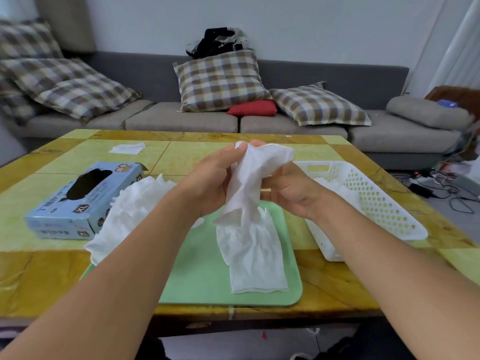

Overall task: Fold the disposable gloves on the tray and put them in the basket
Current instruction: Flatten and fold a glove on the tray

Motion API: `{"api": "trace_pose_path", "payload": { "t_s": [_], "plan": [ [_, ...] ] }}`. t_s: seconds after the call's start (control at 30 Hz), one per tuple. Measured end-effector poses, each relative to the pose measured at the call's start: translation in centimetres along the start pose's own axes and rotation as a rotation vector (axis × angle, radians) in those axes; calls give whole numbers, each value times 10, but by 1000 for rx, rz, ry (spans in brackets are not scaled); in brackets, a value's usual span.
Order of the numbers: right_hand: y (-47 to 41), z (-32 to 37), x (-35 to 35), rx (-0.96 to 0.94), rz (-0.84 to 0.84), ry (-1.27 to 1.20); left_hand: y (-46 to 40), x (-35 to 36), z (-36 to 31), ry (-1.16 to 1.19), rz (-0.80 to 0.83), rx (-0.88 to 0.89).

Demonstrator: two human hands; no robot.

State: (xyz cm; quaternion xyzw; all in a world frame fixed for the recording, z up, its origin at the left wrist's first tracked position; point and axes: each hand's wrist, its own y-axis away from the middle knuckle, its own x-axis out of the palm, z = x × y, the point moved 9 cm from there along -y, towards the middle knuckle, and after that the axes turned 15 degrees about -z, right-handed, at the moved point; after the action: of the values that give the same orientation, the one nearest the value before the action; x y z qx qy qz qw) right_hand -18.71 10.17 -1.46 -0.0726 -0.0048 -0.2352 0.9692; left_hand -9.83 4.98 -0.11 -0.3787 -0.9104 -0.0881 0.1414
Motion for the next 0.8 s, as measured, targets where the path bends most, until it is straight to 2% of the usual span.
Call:
{"api": "trace_pose_path", "payload": {
  "t_s": [0.17, 0.27, 0.37, 0.43, 0.47, 0.5, 0.57, 0.6, 0.67, 0.8],
  "plan": [
    [-2, 29, 10, -106, 48, -128, -9, -19, 2, -91, -126, 31],
    [-3, 36, 3, -196, -76, 14, -8, -32, 11, -288, -170, 21],
    [-1, 54, 1, -369, -221, 233, -11, -48, 6, -583, -349, 141],
    [2, 68, 6, -466, -262, 354, -4, -52, -16, -500, -454, 267],
    [2, 74, 9, -508, -263, 428, -1, -49, -26, -425, -410, 314],
    [3, 79, 14, -549, -253, 514, 3, -40, -33, -365, -286, 343],
    [4, 82, 20, -581, -230, 647, 16, -19, -38, -411, -49, 384],
    [5, 82, 21, -568, -225, 669, 21, -12, -37, -457, 3, 410],
    [4, 79, 17, -511, -235, 646, 23, -9, -31, -471, -35, 417],
    [3, 75, -2, -376, -259, 432, 21, -16, -32, -396, -147, 392]
  ]
}}
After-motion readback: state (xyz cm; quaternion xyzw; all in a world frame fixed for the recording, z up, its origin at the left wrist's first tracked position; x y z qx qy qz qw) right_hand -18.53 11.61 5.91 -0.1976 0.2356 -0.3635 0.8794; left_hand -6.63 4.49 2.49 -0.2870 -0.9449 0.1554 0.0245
